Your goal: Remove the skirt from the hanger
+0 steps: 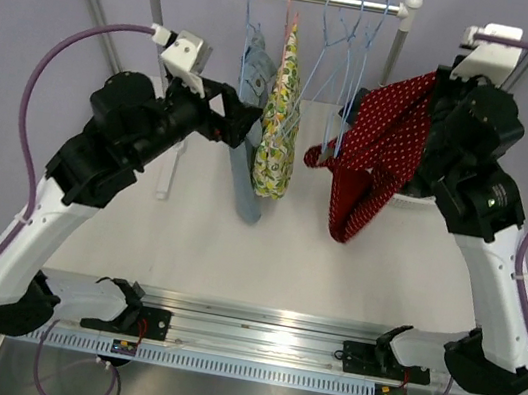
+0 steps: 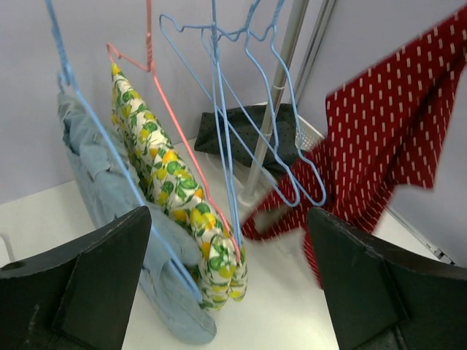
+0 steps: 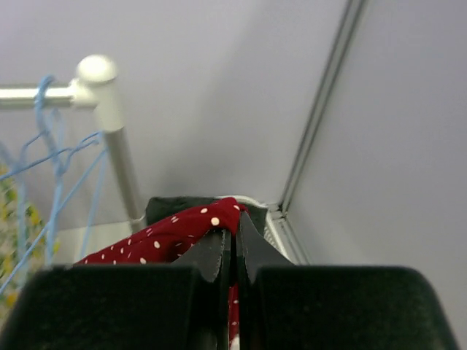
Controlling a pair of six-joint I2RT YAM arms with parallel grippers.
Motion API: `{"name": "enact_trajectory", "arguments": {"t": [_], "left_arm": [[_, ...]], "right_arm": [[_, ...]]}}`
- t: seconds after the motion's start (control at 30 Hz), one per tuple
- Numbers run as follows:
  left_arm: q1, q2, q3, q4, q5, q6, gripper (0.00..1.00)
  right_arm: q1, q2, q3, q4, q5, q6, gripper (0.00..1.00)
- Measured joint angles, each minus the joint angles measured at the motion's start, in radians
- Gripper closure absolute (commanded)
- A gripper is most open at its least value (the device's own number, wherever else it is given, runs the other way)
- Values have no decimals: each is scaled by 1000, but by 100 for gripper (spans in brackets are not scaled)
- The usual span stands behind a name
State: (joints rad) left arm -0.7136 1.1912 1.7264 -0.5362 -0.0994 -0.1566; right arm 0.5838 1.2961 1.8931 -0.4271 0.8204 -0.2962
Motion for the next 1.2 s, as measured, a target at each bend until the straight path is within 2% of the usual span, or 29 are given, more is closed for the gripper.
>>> {"name": "enact_trajectory", "arguments": {"t": [0.3,0.43,0.6,0.67,0.77,0.87,0.9,1.07,1.2], "left_arm": [[0,-264,-229,-50,-6,-2,6],[0,-308,-277,-66,-6,-3,6],[0,-319,-325,-69,-16,-6,5],[0,-307,-328,-76,-34,-6,5],[0,-260,-310,-81,-72,-4,5],[0,-177,-232,-86,-106,3,5],[0,-141,-201,-82,-118,9,4],[0,34,-45,-54,-176,52,3],[5,157,76,-16,-206,82,4]], "right_arm": [[-278,343,510,-35,-148,69,100],[-378,489,624,-29,-275,138,100],[-484,645,611,-23,-430,252,100],[-509,670,506,14,-469,294,100],[-527,666,254,89,-504,351,100],[-526,664,34,133,-542,411,17],[-525,664,-19,126,-552,436,1],[-525,576,-239,115,-598,515,1],[-525,274,-509,147,-647,602,0]]}}
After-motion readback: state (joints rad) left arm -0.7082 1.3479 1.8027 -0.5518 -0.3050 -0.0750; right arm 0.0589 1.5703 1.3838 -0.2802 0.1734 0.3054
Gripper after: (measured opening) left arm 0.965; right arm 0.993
